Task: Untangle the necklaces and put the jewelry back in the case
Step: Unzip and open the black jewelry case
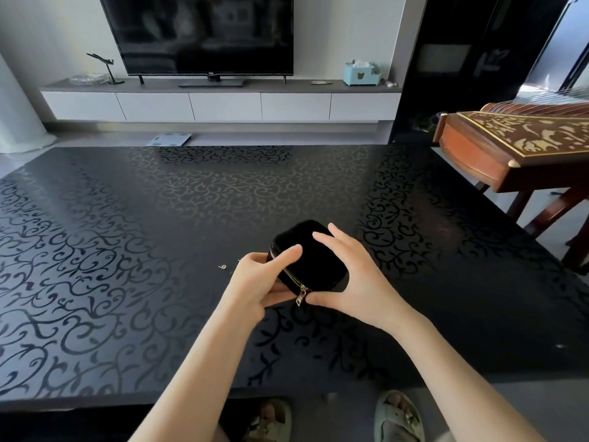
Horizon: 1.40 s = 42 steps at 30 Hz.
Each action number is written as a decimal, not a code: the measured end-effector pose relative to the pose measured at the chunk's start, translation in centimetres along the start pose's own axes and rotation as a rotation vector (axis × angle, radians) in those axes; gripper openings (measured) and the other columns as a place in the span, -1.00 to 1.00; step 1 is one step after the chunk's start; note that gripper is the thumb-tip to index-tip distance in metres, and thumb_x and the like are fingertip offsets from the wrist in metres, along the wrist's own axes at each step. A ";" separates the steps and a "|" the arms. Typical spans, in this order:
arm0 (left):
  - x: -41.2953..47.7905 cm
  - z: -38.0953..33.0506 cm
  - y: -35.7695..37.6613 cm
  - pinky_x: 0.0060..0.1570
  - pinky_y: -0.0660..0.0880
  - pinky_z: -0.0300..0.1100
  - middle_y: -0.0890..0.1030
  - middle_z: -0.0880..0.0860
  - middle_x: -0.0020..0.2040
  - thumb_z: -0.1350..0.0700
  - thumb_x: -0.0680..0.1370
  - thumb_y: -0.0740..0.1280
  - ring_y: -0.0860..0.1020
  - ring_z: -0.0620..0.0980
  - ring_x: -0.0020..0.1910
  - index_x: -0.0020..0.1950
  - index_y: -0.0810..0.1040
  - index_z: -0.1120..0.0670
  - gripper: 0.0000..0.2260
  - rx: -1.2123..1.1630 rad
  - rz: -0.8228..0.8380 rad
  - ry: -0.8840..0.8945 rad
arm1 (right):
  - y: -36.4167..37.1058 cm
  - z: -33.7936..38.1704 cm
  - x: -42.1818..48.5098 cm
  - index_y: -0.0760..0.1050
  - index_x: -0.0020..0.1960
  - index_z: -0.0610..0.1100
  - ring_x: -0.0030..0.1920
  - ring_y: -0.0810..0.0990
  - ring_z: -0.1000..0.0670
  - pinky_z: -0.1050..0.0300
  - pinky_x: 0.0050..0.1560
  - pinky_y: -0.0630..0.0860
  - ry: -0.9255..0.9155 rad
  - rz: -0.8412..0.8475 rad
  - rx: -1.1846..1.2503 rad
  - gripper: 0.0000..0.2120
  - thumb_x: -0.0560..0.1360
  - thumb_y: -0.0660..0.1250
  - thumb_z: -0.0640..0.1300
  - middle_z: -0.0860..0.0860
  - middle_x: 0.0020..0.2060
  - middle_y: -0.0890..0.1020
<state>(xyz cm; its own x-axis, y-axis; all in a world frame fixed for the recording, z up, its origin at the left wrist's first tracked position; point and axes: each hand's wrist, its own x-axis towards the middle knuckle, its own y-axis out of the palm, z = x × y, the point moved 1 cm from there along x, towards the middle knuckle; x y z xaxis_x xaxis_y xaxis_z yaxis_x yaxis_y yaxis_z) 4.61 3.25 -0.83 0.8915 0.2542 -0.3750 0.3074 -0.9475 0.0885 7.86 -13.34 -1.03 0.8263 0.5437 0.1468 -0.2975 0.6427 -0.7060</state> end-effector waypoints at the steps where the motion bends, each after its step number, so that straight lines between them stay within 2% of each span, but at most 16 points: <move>1: 0.2 0.2 0.2 -0.29 0.60 -0.13 0.69 0.15 -0.11 0.04 0.38 0.50 0.68 0.05 -0.23 0.08 0.54 0.22 -0.62 -0.020 -0.056 0.013 | 0.0 0.1 -0.2 0.12 0.46 0.21 0.50 -0.10 0.15 0.00 0.49 -0.02 0.005 -0.012 -0.016 -0.15 0.31 0.52 0.05 0.15 0.52 -0.01; 2: 0.5 0.4 0.3 -0.29 0.60 -0.12 0.68 0.17 -0.07 0.05 0.36 0.51 0.68 0.07 -0.21 0.10 0.52 0.24 -0.58 -0.055 -0.105 0.019 | 0.1 0.3 -0.4 0.14 0.45 0.19 0.51 -0.08 0.13 0.00 0.49 -0.01 0.016 -0.052 -0.023 -0.18 0.33 0.51 0.03 0.13 0.52 0.01; 4: 0.8 0.5 0.4 -0.28 0.61 -0.10 0.66 0.22 -0.03 0.08 0.34 0.53 0.68 0.11 -0.19 0.10 0.52 0.28 -0.55 -0.156 -0.180 0.025 | 0.5 0.3 -0.9 0.29 0.37 0.09 0.47 0.10 0.09 0.15 0.38 0.12 0.100 -0.236 -0.032 -0.36 0.36 0.46 0.05 0.11 0.47 0.17; 6: 1.0 0.6 0.6 -0.28 0.61 -0.10 0.65 0.26 -0.03 0.10 0.33 0.54 0.68 0.13 -0.19 0.09 0.53 0.32 -0.55 -0.261 -0.233 0.036 | 1.2 0.0 -1.1 0.47 0.17 -0.01 0.31 0.36 0.04 0.22 0.19 0.30 0.265 -0.384 -0.073 -0.55 0.36 0.42 0.15 0.08 0.28 0.41; 9: 1.2 0.9 1.3 -0.29 0.61 -0.08 0.62 0.27 0.01 0.08 0.23 0.58 0.67 0.15 -0.16 0.15 0.48 0.32 -0.40 -0.347 -0.269 0.043 | 2.4 -0.6 -0.4 0.62 -0.01 -0.06 0.03 0.55 0.06 0.19 -0.05 0.44 0.423 -0.274 0.099 -0.61 0.36 0.39 0.22 0.09 0.00 0.61; 11: 1.1 1.0 1.9 -0.25 0.63 -0.04 0.60 0.26 0.07 0.01 0.09 0.59 0.67 0.15 -0.13 0.21 0.43 0.28 -0.22 -0.375 -0.273 0.029 | 2.7 -0.4 0.1 0.64 -0.04 -0.08 -0.04 0.56 0.08 0.21 -0.11 0.44 0.422 -0.266 0.163 -0.65 0.38 0.40 0.18 0.09 -0.08 0.64; 13: 1.1 1.0 2.4 -0.22 0.63 -0.01 0.58 0.25 0.10 -0.01 0.05 0.58 0.68 0.14 -0.15 0.23 0.41 0.26 -0.17 -0.381 -0.275 0.023 | 2.5 -0.2 0.3 0.64 -0.09 -0.09 -0.13 0.58 0.10 0.20 -0.17 0.45 0.402 -0.318 0.123 -0.70 0.42 0.39 0.14 0.10 -0.16 0.64; 15: 0.9 1.0 2.9 -0.20 0.64 0.00 0.57 0.24 0.12 0.02 0.12 0.58 0.68 0.13 -0.24 0.26 0.39 0.24 -0.21 -0.400 -0.277 0.002 | 2.7 0.0 0.2 0.64 -0.13 -0.09 -0.18 0.59 0.08 0.17 -0.17 0.48 0.373 -0.328 0.091 -0.75 0.46 0.36 0.08 0.10 -0.23 0.65; 17: 0.9 1.3 3.2 -0.18 0.64 -0.03 0.56 0.23 0.14 0.06 0.23 0.57 0.68 0.10 -0.30 0.28 0.37 0.25 -0.29 -0.421 -0.276 -0.021 | 3.3 0.3 0.1 0.61 -0.13 -0.09 -0.16 0.56 0.04 0.10 -0.08 0.48 0.335 -0.341 -0.020 -0.77 0.49 0.33 0.06 0.08 -0.20 0.60; 20: 0.9 1.5 3.5 -0.22 0.64 -0.07 0.56 0.24 0.14 0.08 0.25 0.57 0.68 0.10 -0.28 0.27 0.37 0.27 -0.30 -0.441 -0.272 -0.031 | 3.5 0.2 0.0 0.55 -0.12 -0.07 -0.12 0.52 0.03 0.02 0.02 0.45 0.286 -0.380 -0.078 -0.83 0.51 0.30 0.02 0.10 -0.17 0.52; 24: 1.0 1.1 2.6 -0.25 0.63 -0.08 0.58 0.28 0.11 0.09 0.29 0.56 0.67 0.15 -0.13 0.20 0.45 0.28 -0.42 -0.397 -0.267 -0.015 | 2.5 -0.2 -0.3 0.43 -0.24 -0.11 -0.27 0.46 0.00 0.03 -0.12 0.42 0.069 -0.371 -0.170 -0.83 0.51 0.28 -0.10 0.07 -0.34 0.48; 27: 0.8 0.8 1.8 -0.19 0.64 -0.03 0.58 0.27 0.12 0.10 0.32 0.54 0.67 0.15 -0.09 0.22 0.45 0.27 -0.44 -0.372 -0.240 -0.028 | 2.4 -0.2 -0.7 0.42 -0.24 -0.11 -0.34 0.43 0.00 0.00 -0.16 0.40 -0.014 -0.364 -0.297 -0.83 0.52 0.26 -0.12 0.06 -0.40 0.47; 29: 0.7 0.5 1.5 -0.16 0.64 -0.02 0.60 0.23 0.07 0.10 0.33 0.53 0.67 0.12 -0.13 0.23 0.45 0.25 -0.44 -0.352 -0.243 -0.022 | 2.0 -0.6 -0.8 0.44 -0.24 -0.08 -0.33 0.41 0.02 0.03 -0.22 0.35 0.008 -0.432 -0.379 -0.84 0.50 0.31 -0.10 0.10 -0.38 0.48; 33: 0.6 0.2 1.0 -0.14 0.63 -0.02 0.62 0.16 -0.01 0.14 0.38 0.49 0.66 0.16 -0.10 0.10 0.48 0.17 -0.64 -0.286 -0.212 0.019 | 1.1 -1.8 -0.9 0.52 -0.26 -0.03 -0.25 0.44 -0.01 0.09 -0.23 0.23 0.102 -0.521 -0.462 -0.86 0.42 0.43 -0.04 0.10 -0.22 0.53; 37: 0.7 0.0 -0.4 -0.16 0.59 -0.05 0.66 0.11 -0.04 0.14 0.40 0.44 0.63 0.11 -0.18 0.07 0.56 0.11 -0.74 -0.113 -0.009 0.028 | -1.4 -3.3 -0.7 0.59 -0.24 -0.01 -0.13 0.49 -0.08 0.06 -0.12 0.19 0.245 -0.574 -0.453 -0.88 0.37 0.47 0.01 0.07 -0.10 0.55; 42: 0.9 -0.1 -2.1 -0.19 0.56 -0.09 0.66 0.05 -0.24 0.16 0.45 0.38 0.61 -0.03 -0.34 -0.10 0.61 0.06 -0.94 0.010 0.216 0.013 | -2.5 -4.1 -0.6 0.59 -0.26 0.06 0.02 0.52 -0.07 0.00 -0.01 0.21 0.035 -0.494 -0.467 -0.89 0.33 0.49 0.05 0.04 0.10 0.56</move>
<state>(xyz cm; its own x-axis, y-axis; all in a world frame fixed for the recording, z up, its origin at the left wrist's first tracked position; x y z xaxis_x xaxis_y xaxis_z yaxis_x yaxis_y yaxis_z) 4.79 5.48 -1.23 0.9406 0.0474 -0.3362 0.1053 -0.9821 0.1562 10.03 -17.50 -2.25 0.8293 0.2235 0.5121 0.3502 0.5064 -0.7880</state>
